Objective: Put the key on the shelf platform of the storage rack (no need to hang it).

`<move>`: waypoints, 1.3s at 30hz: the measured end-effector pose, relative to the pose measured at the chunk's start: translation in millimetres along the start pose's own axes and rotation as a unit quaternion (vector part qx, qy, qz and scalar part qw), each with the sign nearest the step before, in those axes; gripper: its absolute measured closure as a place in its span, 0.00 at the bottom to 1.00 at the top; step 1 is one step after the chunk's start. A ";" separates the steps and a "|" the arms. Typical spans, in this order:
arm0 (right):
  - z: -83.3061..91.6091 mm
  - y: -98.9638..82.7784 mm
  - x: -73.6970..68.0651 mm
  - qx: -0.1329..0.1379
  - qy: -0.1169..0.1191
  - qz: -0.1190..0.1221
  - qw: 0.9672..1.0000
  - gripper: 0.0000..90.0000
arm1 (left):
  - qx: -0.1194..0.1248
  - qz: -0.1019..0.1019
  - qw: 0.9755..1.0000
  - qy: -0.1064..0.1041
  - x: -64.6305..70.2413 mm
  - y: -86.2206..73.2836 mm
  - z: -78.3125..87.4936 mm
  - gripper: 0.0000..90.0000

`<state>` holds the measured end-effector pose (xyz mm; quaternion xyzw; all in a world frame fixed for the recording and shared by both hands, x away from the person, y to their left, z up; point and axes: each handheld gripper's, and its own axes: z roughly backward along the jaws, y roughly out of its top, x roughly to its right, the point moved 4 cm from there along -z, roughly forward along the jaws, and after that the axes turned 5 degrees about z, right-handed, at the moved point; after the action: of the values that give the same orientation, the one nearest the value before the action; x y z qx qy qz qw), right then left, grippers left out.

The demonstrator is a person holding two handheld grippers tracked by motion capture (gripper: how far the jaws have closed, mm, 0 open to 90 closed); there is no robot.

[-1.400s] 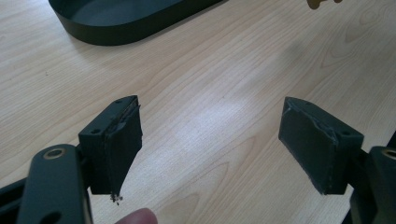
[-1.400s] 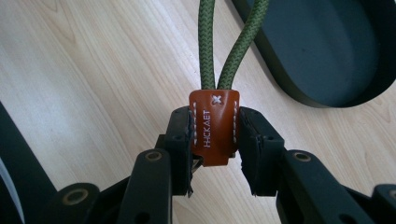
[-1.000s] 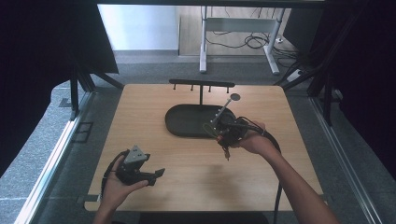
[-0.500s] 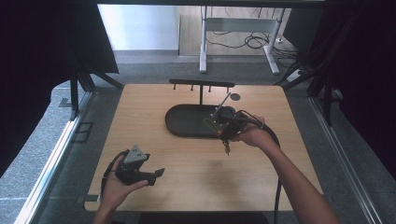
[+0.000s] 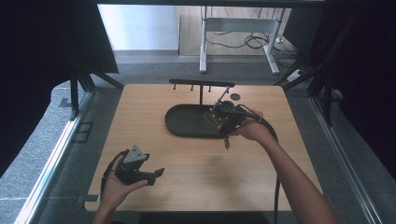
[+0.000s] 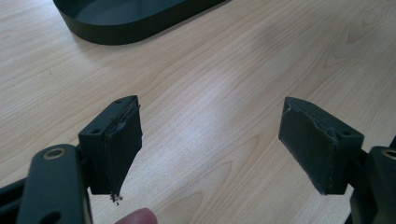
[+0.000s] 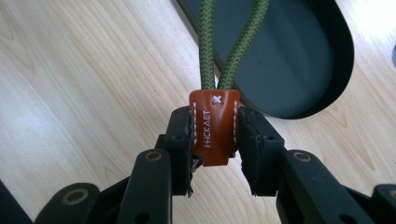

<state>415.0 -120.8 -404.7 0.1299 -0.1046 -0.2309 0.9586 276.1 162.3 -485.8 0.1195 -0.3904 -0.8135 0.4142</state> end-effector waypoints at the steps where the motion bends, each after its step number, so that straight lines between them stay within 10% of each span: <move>1: 0.4 1.0 1.2 -0.002 0.000 0.001 1.000 0.74 | 0.000 0.000 1.000 0.000 0.1 0.0 -0.1 0.24; 39: -15.2 25.6 38.1 -0.018 -0.021 -0.013 1.000 0.74 | 0.000 0.000 1.000 -0.002 0.2 0.0 -0.9 0.24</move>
<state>462.8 -113.6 -406.1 0.1087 -0.1190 -0.2477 0.9553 276.4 161.6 -486.5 0.1183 -0.3912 -0.8136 0.4135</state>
